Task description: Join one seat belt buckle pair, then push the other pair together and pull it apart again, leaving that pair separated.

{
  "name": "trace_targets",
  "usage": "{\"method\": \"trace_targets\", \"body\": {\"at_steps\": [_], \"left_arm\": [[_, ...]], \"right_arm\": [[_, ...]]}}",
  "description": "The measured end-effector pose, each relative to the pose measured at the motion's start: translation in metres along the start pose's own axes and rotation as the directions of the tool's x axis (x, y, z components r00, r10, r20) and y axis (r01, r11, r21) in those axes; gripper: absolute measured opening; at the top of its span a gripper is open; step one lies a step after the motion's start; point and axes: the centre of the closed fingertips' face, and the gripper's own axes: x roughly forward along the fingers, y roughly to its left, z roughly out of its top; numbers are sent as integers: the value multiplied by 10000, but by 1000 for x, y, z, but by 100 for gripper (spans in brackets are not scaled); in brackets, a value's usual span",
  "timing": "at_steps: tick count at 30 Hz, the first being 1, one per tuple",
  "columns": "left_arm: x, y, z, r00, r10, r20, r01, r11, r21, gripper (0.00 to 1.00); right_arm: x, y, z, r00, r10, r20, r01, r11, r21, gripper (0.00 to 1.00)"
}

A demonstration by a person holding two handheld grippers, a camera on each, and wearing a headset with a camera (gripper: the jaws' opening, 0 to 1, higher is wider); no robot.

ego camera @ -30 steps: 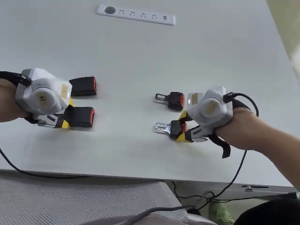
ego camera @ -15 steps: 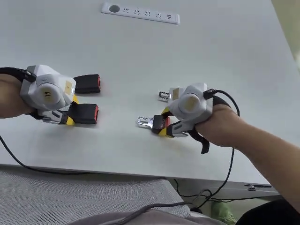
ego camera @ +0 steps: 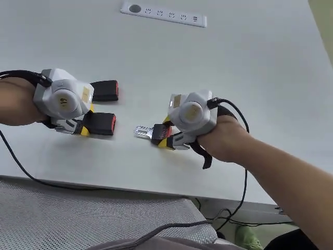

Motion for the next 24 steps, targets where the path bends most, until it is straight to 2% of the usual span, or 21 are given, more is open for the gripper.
{"method": "trace_targets", "body": {"at_steps": [7, 9, 10, 13, 17, 24], "left_arm": [[5, 4, -5, 9999, -71, 79, 71, 10000, 11, 31], [6, 6, -6, 9998, -133, 125, 135, 9998, -124, 31], [8, 5, -6, 9999, -150, 10, 150, 9999, -27, 31], [8, 4, -5, 9998, -113, -160, 116, 9997, 232, 31], [8, 4, -5, 9997, -110, -215, 116, 9995, 297, 31], [8, 2, -3, 9991, -184, -387, 204, 9985, 507, 31]], "right_arm": [[15, 1, 24, 9999, 41, 150, -37, 9995, -302, 33], [18, -1, 29, 9998, -67, 190, 71, 9998, -174, 33], [21, 0, 32, 9997, -100, 243, 101, 9999, -43, 33], [25, 0, 36, 9996, -146, 228, 144, 9999, 80, 33], [26, -1, 38, 9997, -215, 83, 214, 9997, 115, 32], [26, 1, 42, 9994, -342, 54, 343, 9990, -274, 32]]}}
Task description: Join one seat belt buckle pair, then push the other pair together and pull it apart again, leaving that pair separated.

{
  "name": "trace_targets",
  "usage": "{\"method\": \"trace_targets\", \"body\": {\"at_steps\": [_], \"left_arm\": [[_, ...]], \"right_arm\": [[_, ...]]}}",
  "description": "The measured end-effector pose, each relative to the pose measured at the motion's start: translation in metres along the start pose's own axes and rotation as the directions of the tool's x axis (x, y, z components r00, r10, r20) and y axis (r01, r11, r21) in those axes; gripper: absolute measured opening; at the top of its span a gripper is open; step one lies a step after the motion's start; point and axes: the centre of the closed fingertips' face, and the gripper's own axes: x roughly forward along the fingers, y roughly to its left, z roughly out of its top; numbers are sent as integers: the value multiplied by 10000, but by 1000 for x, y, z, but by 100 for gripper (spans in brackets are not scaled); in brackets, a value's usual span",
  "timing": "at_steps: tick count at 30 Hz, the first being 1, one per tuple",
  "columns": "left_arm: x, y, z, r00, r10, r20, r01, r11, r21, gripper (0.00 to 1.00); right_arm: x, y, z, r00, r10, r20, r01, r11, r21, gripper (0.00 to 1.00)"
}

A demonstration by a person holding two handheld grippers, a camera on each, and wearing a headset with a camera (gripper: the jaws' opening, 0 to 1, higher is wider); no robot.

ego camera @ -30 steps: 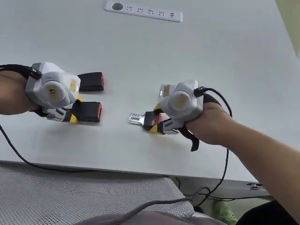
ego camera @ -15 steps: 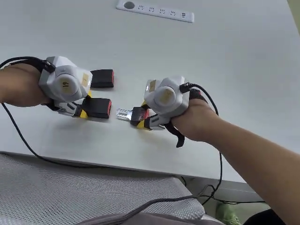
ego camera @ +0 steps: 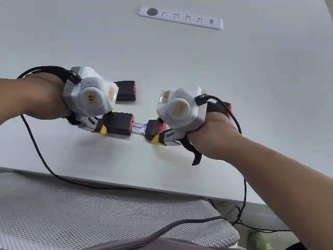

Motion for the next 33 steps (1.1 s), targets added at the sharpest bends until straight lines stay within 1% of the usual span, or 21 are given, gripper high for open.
{"method": "trace_targets", "body": {"at_steps": [3, 5, 7, 9, 10, 12, 15, 17, 22, 24, 27, 28, 29, 30, 31, 32, 33], "left_arm": [[0, 0, 0, 10000, -17, -26, 17, 10000, 19, 31], [-1, -1, 0, 10000, -1, 46, 1, 10000, -13, 31], [-1, -1, 0, 9999, 37, 127, -35, 9999, -110, 31], [-1, -3, 2, 9997, 81, 222, -81, 10000, 12, 31], [-2, -3, 2, 9998, 80, 174, -80, 10000, 0, 31], [-2, -3, 2, 9999, 42, 128, -43, 10000, 82, 31], [-2, -3, 3, 10000, -71, 21, 71, 9997, 222, 30], [-2, -3, 3, 10000, -99, 16, 98, 9999, 130, 30], [-2, -3, 3, 9998, -43, 180, 45, 9999, -143, 30], [-3, -3, 3, 9998, -18, 209, 21, 9999, -170, 30], [-3, -2, 2, 9995, -55, 317, 62, 9998, -204, 30], [-2, -3, 3, 9994, -73, 344, 80, 9998, -193, 30], [-3, -3, 3, 9994, -91, 344, 97, 9998, -177, 29], [-2, -3, 4, 9996, -99, 257, 101, 9999, -100, 29], [-2, -3, 4, 9998, -93, 168, 96, 9999, -124, 29], [-2, -3, 4, 9999, -100, 103, 101, 9998, -144, 29], [-3, -3, 3, 9999, -103, 75, 104, 9998, -145, 29]], "right_arm": [[3, 0, 4, 10000, 23, 74, -22, 9999, -107, 32], [4, 0, 6, 9999, 28, 137, -26, 9998, -174, 32], [5, 1, 8, 9996, 60, 282, -54, 9997, -220, 32], [7, 1, 8, 9985, 166, 528, -160, 9998, -113, 32], [8, 0, 8, 9975, 237, 669, -228, 9996, -151, 32], [7, 0, 8, 9970, 298, 718, -284, 9994, -206, 31], [8, -1, 10, 9963, 429, 742, -412, 9989, -240, 31], [9, 0, 12, 9965, 438, 714, -422, 9988, -233, 30], [10, -1, 14, 9966, 397, 725, -395, 9992, -44, 30], [12, -1, 17, 9960, 424, 786, -421, 9991, -64, 30], [12, -2, 17, 9953, 532, 813, -526, 9986, -89, 30], [11, -2, 17, 9948, 544, 864, -537, 9985, -102, 29], [14, -2, 22, 9927, 588, 1056, -591, 9983, -2, 29], [16, -2, 25, 9917, 613, 1127, -629, 9980, 106, 29], [19, -2, 28, 9924, 587, 1084, -599, 9982, 78, 29], [17, -3, 27, 9965, 473, 687, -466, 9988, -116, 29], [17, -1, 29, 9953, 535, 805, -527, 9985, -121, 29]]}}
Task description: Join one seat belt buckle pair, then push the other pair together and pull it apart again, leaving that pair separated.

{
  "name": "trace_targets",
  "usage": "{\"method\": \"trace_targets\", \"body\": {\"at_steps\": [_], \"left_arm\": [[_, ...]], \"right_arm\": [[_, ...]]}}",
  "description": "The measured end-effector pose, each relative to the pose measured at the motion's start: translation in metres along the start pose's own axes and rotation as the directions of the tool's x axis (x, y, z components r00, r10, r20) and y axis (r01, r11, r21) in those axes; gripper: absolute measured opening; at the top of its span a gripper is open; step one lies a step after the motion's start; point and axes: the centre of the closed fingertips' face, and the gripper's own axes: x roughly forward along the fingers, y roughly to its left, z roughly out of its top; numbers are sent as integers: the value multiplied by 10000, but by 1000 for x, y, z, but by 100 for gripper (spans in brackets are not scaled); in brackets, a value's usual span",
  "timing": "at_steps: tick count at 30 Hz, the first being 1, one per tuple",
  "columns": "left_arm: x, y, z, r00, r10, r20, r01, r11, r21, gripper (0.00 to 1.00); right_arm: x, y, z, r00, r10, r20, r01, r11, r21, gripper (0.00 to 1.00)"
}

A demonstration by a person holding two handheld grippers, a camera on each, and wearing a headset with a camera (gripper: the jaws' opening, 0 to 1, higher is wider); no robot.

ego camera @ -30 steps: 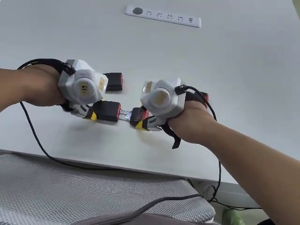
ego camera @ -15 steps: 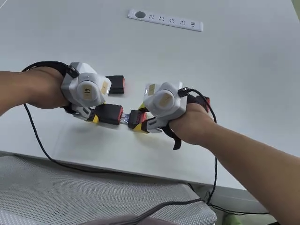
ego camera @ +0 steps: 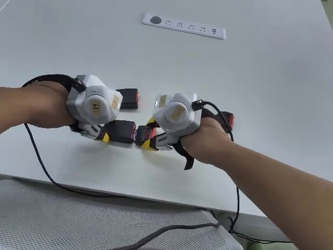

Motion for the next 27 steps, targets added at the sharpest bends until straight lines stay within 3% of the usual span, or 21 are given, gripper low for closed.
{"method": "trace_targets", "body": {"at_steps": [15, 27], "left_arm": [[-2, 2, -1, 10000, 15, 87, -14, 9999, -113, 30], [-2, 4, -7, 9985, 157, 533, -145, 9997, -220, 28]], "right_arm": [[-1, -3, -3, 9997, -100, -206, 100, 9999, 23, 29], [-3, -2, -5, 9999, -161, 34, 161, 9998, 101, 28]]}}
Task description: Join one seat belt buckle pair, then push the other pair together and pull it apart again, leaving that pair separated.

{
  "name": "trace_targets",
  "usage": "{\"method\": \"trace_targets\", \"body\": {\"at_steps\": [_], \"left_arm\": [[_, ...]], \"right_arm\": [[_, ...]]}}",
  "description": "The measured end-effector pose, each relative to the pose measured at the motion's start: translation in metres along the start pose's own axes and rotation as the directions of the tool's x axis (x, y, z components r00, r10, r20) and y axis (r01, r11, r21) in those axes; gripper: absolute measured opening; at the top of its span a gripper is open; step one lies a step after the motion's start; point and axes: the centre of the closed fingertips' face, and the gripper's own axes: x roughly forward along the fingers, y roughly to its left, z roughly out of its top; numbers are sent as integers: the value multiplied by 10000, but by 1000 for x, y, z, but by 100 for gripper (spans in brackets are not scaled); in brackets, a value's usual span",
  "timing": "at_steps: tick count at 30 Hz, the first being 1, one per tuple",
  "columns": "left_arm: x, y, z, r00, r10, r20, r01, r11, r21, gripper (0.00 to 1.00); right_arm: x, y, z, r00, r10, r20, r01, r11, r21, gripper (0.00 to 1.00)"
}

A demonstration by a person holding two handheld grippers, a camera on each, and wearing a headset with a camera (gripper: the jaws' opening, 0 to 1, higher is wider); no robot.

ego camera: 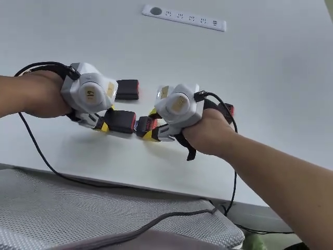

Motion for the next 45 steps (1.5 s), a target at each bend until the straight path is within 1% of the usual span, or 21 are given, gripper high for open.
{"method": "trace_targets", "body": {"at_steps": [7, 10, 13, 15, 17, 18, 19, 23, 24, 25, 26, 27, 29, 32, 33, 34, 35, 36, 38, 42, 45], "left_arm": [[2, 1, 0, 9999, -78, -126, 78, 10000, -9, 29], [2, 0, 1, 9989, -104, -454, 93, 9996, -257, 30], [1, -1, 2, 9985, -18, -548, 14, 10000, -56, 31], [0, -1, 3, 9987, 62, -505, -58, 9999, 97, 32], [0, -1, 1, 9988, 92, -491, -90, 10000, 36, 32], [-3, 0, 0, 9987, 120, -496, -135, 9995, -284, 32], [-5, 0, 1, 9989, 138, -456, -156, 9991, -402, 32], [-19, 0, 11, 9998, 161, 131, -153, 9981, -605, 31], [-25, 3, 14, 9992, 206, 354, -180, 9973, -708, 31], [-28, 5, 16, 9987, 245, 443, -212, 9971, -736, 32], [-33, 13, 17, 9975, 486, 506, -448, 9962, -742, 30], [-37, 20, 19, 9961, 631, 619, -584, 9954, -754, 30], [-42, 34, 27, 9906, 835, 1079, -725, 9921, -1021, 30], [-46, 50, 32, 9843, 1065, 1410, -913, 9897, -1105, 31], [-46, 55, 34, 9818, 1140, 1518, -959, 9879, -1215, 31], [-46, 62, 35, 9772, 1293, 1686, -1071, 9851, -1346, 32], [-46, 64, 36, 9757, 1333, 1737, -1099, 9843, -1381, 32], [-46, 70, 37, 9715, 1438, 1885, -1165, 9820, -1486, 32], [-44, 76, 38, 9666, 1521, 2062, -1182, 9787, -1678, 33], [-38, 83, 36, 9621, 1656, 2168, -1266, 9749, -1831, 35], [-33, 87, 34, 9586, 1644, 2324, -1182, 9725, -2006, 36]], "right_arm": [[1, 0, 1, 9999, -26, -110, 26, 10000, 1, 30], [1, 0, 1, 9998, 5, -210, -7, 10000, -72, 31], [1, 0, 1, 9998, 92, -201, -94, 9999, -83, 32], [0, -1, 1, 9998, 91, -173, -90, 10000, 36, 33], [0, 0, 2, 9998, 185, -92, -182, 9994, 285, 34], [-2, 0, 3, 9999, 163, 19, -163, 9988, 466, 34], [-4, 0, 4, 9999, 154, 76, -157, 9988, 474, 35], [-17, -1, 8, 9996, 2, 299, -20, 9983, 590, 36], [-23, -1, 8, 9994, -12, 348, -10, 9981, 613, 35], [-26, -3, 8, 9993, -56, 364, 34, 9983, 589, 35], [-24, -5, 2, 9994, -60, 331, 44, 9988, 487, 35], [-29, -8, 0, 9994, -159, 316, 145, 9990, 426, 35], [-37, -13, -5, 9993, -252, 287, 240, 9989, 409, 35], [-52, -29, -22, 9985, -515, 174, 506, 9975, 499, 35], [-53, -30, -24, 9984, -538, 163, 529, 9973, 515, 35], [-60, -36, -30, 9975, -706, 89, 700, 9961, 533, 35], [-64, -39, -34, 9971, -765, 49, 761, 9957, 520, 35], [-70, -43, -40, 9964, -844, 15, 841, 9950, 545, 35], [-78, -51, -52, 9950, -1001, -48, 1002, 9932, 594, 35], [-94, -65, -68, 9908, -1352, -26, 1348, 9855, 1029, 36], [-103, -74, -83, 9893, -1461, -61, 1457, 9819, 1211, 37]]}}
